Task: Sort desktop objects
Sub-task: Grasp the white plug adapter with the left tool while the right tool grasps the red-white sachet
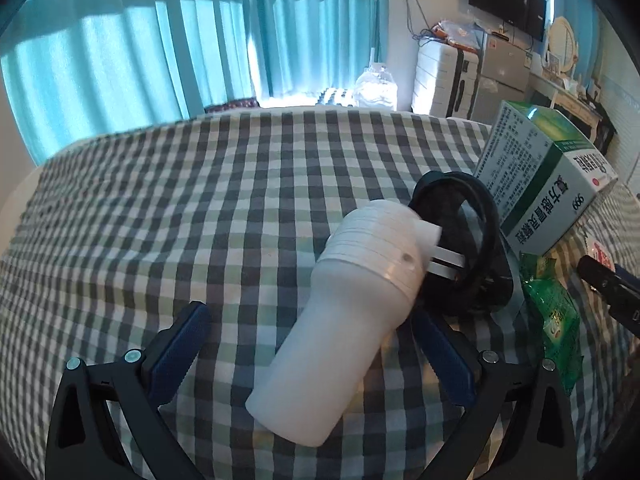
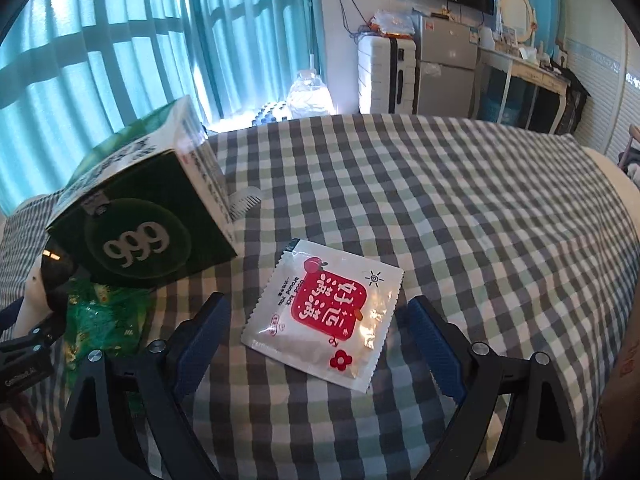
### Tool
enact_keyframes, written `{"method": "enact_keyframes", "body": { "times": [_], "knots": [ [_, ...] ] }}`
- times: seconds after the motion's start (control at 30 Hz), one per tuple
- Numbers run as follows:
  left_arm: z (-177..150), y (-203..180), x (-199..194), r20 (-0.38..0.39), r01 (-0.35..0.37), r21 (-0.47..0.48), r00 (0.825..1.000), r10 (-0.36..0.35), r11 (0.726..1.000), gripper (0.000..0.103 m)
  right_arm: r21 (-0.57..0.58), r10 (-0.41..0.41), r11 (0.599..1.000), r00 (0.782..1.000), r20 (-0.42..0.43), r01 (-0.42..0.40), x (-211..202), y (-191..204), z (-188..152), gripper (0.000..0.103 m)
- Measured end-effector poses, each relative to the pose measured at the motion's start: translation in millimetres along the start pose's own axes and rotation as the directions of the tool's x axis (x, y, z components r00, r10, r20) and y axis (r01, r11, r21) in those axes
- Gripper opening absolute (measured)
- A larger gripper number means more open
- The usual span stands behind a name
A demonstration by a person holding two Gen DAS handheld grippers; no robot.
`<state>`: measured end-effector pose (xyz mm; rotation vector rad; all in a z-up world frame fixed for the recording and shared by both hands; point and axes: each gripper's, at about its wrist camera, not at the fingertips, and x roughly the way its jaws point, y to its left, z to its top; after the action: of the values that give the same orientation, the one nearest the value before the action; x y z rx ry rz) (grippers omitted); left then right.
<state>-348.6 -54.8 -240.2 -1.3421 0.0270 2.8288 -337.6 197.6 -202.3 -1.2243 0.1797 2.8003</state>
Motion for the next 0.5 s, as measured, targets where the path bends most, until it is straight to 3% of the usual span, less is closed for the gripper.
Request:
{"method": "enact_keyframes", "body": {
  "times": [0.13, 0.2, 0.27, 0.37, 0.5],
  "knots": [
    [-0.6, 2.8, -0.5, -0.010, 0.029, 0.002, 1.000, -0.029, 1.000, 0.099, -0.019, -0.009, 1.000, 1.000, -0.013, 0.008, 7.0, 3.5, 0.0, 0.092],
    [0.2, 1.5, -5.4, 0.006, 0.057, 0.015, 0.998, -0.057, 0.998, 0.083, -0.024, -0.013, 1.000, 1.000, -0.010, 0.012, 7.6, 5.2, -0.7, 0.092],
    [3.0, 0.8, -11.0, 0.026, 0.069, 0.020, 0.997, -0.070, 0.997, 0.045, -0.021, -0.012, 1.000, 1.000, -0.005, 0.012, 6.7, 5.0, -1.0, 0.091],
    [4.9, 6.2, -14.0, 0.026, 0.085, 0.015, 0.996, -0.086, 0.996, 0.041, -0.025, -0.017, 1.000, 1.000, 0.001, 0.017, 5.9, 8.3, -2.7, 0.090],
    [6.1, 15.8, -18.8, 0.023, 0.113, -0.012, 0.993, -0.113, 0.993, 0.041, -0.021, -0.014, 1.000, 1.000, 0.026, 0.015, -0.1, 7.5, -3.4, 0.067]
  ]
}}
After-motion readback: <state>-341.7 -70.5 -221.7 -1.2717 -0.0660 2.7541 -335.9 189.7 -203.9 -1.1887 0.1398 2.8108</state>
